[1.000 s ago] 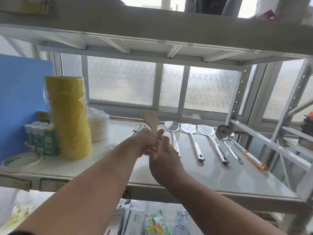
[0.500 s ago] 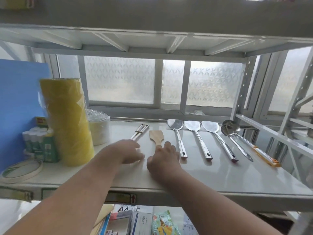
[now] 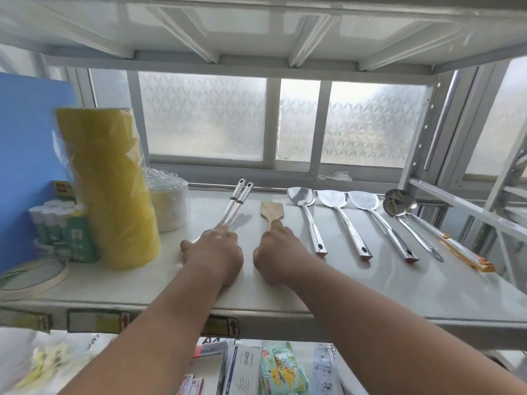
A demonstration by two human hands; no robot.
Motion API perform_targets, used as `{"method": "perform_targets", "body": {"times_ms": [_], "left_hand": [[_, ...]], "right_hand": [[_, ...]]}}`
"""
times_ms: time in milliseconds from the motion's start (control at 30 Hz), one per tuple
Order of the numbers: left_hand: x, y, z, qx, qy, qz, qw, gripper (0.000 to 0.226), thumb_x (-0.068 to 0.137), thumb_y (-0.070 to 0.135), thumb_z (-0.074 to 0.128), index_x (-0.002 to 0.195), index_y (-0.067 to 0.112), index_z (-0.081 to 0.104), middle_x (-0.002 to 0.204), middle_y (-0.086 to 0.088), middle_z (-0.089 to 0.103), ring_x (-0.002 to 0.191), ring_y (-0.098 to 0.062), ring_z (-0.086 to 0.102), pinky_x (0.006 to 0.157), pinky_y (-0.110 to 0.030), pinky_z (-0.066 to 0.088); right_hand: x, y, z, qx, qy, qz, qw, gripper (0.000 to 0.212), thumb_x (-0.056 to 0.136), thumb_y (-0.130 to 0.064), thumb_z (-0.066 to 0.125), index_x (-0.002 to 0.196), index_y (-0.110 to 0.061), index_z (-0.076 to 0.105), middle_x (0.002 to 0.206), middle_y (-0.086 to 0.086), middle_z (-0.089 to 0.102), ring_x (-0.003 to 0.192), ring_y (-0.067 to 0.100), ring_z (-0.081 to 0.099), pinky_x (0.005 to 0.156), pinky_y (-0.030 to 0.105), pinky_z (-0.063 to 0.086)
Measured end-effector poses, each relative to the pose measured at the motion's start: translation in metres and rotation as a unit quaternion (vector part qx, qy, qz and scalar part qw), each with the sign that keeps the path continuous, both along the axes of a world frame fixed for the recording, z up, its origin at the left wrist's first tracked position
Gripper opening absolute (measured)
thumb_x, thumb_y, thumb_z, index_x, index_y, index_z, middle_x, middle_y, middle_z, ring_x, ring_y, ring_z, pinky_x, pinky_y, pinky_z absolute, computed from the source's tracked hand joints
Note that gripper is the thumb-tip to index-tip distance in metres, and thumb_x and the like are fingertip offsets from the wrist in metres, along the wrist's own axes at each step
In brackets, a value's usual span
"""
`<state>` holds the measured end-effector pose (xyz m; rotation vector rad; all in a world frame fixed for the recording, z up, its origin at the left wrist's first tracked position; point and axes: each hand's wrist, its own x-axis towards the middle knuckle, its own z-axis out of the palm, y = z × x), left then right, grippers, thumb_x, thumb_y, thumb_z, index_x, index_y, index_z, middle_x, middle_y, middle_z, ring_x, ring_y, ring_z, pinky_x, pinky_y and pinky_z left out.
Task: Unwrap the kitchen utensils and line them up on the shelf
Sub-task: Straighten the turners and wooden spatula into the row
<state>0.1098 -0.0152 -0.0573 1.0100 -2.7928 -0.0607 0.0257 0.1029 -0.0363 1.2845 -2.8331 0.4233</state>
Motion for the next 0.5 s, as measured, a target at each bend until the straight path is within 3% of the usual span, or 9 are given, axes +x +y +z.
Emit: {"method": "perform_targets", "body": {"times_ms": [200,500], "left_hand": [[-0.001,-0.001,-0.005,-0.028,0.008,0.014,0.999,0.042,0.099,0.021,0.028,0.128,0.026,0.059,0.144,0.002,0.047,0.131,-0.021,0.048,0.086,-0.052,0.033],[-0.001,0.000,-0.002,-0.041,-0.009,0.018,0.999,0.042,0.099,0.022,0.030,0.130,0.026,0.058,0.153,0.003,0.045,0.134,-0.021,0.046,0.081,-0.050,0.028]], "right_hand": [[-0.024,-0.017,0.003,0.015,0.016,-0.021,1.000,0.035,0.094,-0.018,0.042,0.119,-0.004,0.063,0.136,0.017,0.042,0.121,0.036,0.045,0.103,0.042,0.041],[-0.034,-0.022,-0.008,-0.002,0.023,-0.035,0.999,0.039,0.096,-0.021,0.037,0.118,-0.005,0.064,0.135,0.017,0.042,0.119,0.035,0.043,0.106,0.043,0.039]]}}
